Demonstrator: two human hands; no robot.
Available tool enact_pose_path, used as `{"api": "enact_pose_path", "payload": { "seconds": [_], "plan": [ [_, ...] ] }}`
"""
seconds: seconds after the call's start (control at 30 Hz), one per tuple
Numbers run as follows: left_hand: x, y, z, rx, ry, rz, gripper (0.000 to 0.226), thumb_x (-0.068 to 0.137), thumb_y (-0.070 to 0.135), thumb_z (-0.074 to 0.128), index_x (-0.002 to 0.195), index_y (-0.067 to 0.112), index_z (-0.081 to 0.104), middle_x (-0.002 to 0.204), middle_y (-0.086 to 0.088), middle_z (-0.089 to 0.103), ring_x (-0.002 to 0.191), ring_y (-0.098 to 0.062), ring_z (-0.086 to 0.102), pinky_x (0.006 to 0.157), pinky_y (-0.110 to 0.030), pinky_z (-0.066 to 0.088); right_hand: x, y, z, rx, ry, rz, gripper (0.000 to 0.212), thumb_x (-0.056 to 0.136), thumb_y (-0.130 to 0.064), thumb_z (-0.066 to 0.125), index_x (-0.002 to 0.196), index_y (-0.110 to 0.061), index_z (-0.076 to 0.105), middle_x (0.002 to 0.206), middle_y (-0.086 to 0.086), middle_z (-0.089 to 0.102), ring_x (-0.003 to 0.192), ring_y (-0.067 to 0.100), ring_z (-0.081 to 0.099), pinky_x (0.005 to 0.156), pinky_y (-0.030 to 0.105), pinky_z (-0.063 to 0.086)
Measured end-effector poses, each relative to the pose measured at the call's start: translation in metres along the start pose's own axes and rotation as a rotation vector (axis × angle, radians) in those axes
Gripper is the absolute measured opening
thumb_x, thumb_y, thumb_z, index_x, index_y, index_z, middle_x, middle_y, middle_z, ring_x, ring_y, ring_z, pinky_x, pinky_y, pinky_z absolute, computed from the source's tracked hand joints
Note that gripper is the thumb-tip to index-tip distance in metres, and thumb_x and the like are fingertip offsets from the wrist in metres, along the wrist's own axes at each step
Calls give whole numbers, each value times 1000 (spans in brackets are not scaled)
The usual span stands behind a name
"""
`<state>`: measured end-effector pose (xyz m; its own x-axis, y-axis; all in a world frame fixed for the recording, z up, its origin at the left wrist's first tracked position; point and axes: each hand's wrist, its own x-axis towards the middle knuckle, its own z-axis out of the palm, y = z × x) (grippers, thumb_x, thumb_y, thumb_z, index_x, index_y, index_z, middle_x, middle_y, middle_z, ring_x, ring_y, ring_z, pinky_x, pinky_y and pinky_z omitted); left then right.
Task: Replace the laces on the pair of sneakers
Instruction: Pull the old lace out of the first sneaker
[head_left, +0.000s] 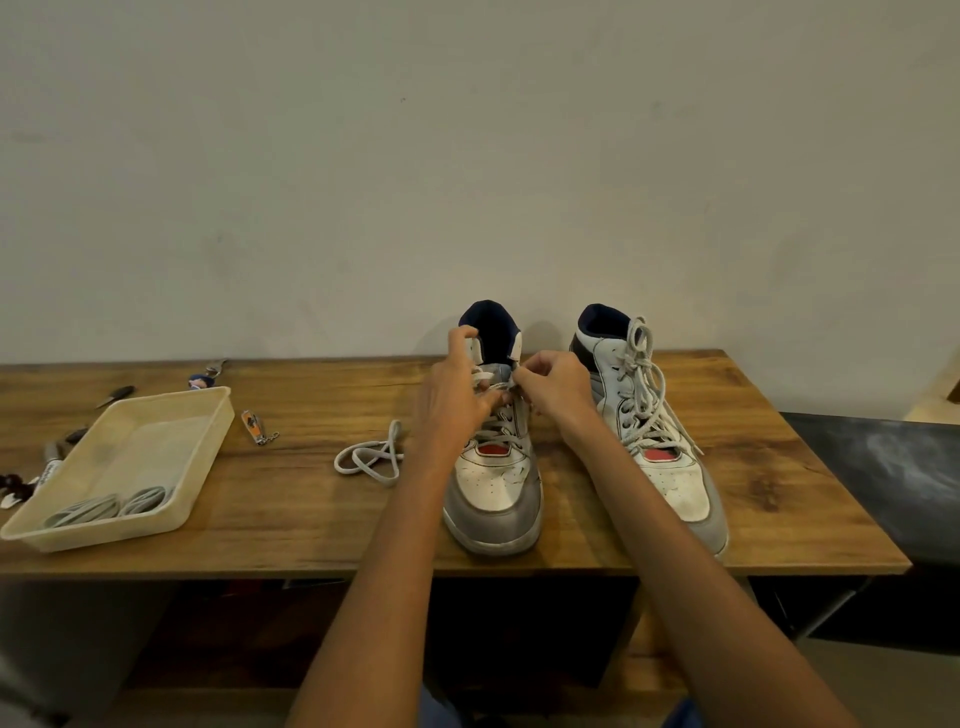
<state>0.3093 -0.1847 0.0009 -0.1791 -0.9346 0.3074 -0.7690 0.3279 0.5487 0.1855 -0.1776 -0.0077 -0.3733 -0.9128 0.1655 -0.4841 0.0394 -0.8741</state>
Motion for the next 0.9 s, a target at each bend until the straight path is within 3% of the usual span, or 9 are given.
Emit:
{"api": "enact_pose_path", "payload": {
  "seconds": [0.23,0.37,0.43,0.5,0.57,0.6,0.67,0.8,0.9],
  "plan": [
    [0,-4,0,149,64,120,73,82,23,71,139,18,26,86,1,64,72,-14,58,56,-25,43,0,-1,1,-21,3,-1,15,87,-17,61,93,-8,69,83,1,64,76,15,59,74,35,52],
    [-2,0,6,166,85,90,63,89,16,61,140,17,23,64,9,45,54,-6,41,42,-18,27,-2,-1,1,-26,2,-1,15,87,-18,60,93,-8,70,84,1,64,76,15,59,75,35,52],
    [-3,7,3,-108,140,27,52,92,15,56,136,16,29,77,6,53,58,-6,46,42,-17,36,-3,-2,0,-20,1,2,15,87,-17,61,93,-7,70,82,2,64,72,16,58,74,36,52],
    [0,12,-8,-559,339,-195,32,96,11,47,126,14,39,86,6,51,65,-5,52,50,-10,44,-3,-3,-1,-8,3,4,14,87,-17,61,91,-7,70,80,1,64,72,17,58,74,37,53],
    [5,6,-22,-875,613,-459,19,99,9,38,115,14,48,96,4,50,84,-16,59,64,-18,48,-3,-3,-1,-5,8,5,12,86,-16,61,87,-8,69,78,2,63,71,17,58,74,38,54],
    [7,-2,-25,-891,685,-559,19,99,9,36,111,14,50,100,2,49,92,-20,57,70,-25,48,-3,-3,-1,-7,13,4,11,86,-15,61,86,-8,69,77,2,63,70,17,57,74,38,53],
    [9,-20,-27,-724,604,-672,19,98,11,39,103,20,54,109,0,51,100,-23,54,82,-36,49,-4,-3,-1,-9,15,2,10,86,-15,61,85,-8,69,77,2,63,69,17,56,75,38,53],
    [2,-26,-19,-200,19,-715,35,89,20,59,123,18,51,141,-14,31,129,-35,30,102,-49,34,-7,-6,0,-63,51,-25,19,84,-16,63,100,-6,65,85,-1,61,77,13,56,73,29,48],
    [0,-19,-16,59,17,-554,41,90,29,59,125,12,48,134,-13,42,122,-33,41,94,-46,39,-11,-18,-3,-129,145,-161,25,84,-9,60,109,-7,59,82,-1,62,74,12,58,68,26,46]
  ]
}}
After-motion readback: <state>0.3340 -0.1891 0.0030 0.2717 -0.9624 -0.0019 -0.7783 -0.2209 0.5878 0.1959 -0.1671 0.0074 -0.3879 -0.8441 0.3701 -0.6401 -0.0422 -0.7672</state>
